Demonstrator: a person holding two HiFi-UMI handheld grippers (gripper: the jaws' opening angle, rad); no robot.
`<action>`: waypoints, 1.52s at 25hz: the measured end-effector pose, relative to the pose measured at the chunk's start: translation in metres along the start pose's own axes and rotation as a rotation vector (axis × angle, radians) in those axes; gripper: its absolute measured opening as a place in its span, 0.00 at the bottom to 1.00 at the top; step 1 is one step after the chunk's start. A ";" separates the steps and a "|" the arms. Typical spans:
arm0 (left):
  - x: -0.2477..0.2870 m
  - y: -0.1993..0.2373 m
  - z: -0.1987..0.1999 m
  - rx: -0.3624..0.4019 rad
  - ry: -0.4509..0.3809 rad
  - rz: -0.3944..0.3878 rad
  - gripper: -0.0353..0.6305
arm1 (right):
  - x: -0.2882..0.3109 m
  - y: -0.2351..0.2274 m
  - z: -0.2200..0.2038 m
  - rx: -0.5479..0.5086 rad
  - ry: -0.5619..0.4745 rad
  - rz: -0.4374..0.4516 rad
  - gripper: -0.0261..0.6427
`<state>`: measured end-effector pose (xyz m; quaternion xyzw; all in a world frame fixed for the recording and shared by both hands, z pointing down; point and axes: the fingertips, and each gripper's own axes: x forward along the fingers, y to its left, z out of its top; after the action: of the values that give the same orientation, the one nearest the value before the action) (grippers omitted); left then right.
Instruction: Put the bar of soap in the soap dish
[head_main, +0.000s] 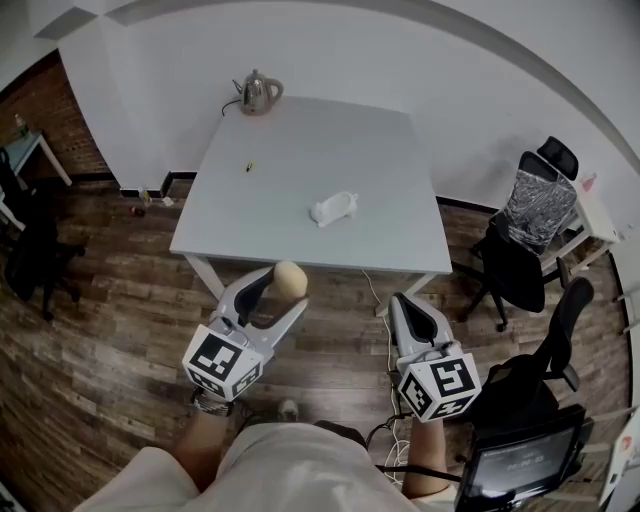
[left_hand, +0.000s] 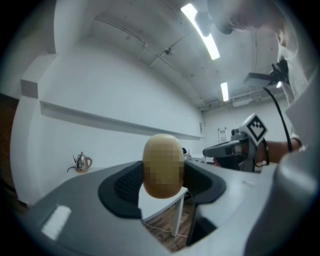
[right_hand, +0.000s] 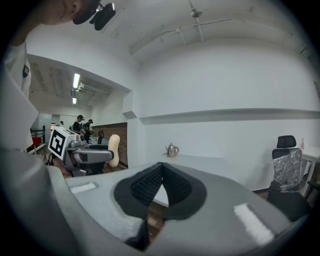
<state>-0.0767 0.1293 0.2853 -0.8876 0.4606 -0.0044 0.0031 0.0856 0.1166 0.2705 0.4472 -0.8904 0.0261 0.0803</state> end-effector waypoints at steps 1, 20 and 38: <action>0.001 0.002 -0.001 0.000 0.001 -0.003 0.46 | 0.002 0.000 -0.001 0.001 0.001 -0.002 0.04; -0.005 0.019 -0.006 -0.020 0.016 -0.013 0.46 | 0.013 0.008 -0.007 0.036 0.014 -0.029 0.04; 0.013 0.014 -0.010 -0.046 0.026 -0.005 0.46 | 0.020 -0.011 -0.006 0.028 0.010 -0.006 0.04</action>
<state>-0.0808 0.1111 0.2952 -0.8885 0.4582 -0.0055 -0.0232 0.0833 0.0946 0.2793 0.4509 -0.8881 0.0407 0.0787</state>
